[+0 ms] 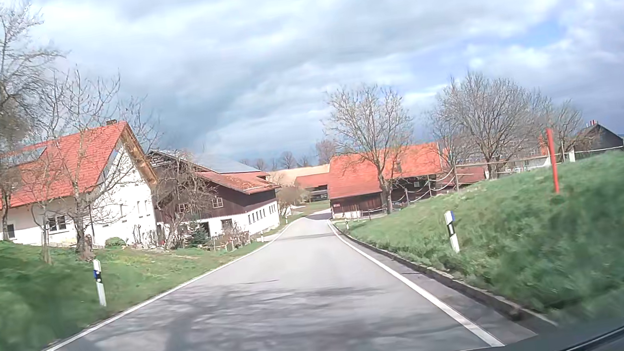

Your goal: Follow the waypoints while adhering to traffic rules and regulations

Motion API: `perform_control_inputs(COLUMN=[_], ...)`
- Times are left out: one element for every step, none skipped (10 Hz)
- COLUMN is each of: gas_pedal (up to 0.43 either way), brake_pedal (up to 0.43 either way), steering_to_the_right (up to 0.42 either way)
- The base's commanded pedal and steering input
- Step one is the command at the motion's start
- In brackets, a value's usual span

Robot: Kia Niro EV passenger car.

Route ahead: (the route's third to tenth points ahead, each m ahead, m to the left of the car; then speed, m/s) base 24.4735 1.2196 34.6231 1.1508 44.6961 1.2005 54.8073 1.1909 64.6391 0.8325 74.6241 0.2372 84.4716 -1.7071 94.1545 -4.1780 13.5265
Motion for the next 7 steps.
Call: perform_control_inputs(gas_pedal=[0.000, 0.000, 0.000, 0.000, 0.000, 0.000, 0.000], brake_pedal=[0.116, 0.116, 0.116, 0.116, 0.116, 0.116, 0.116], steering_to_the_right=[0.002, 0.002, 0.002, 0.002, 0.001, 0.001, 0.001])
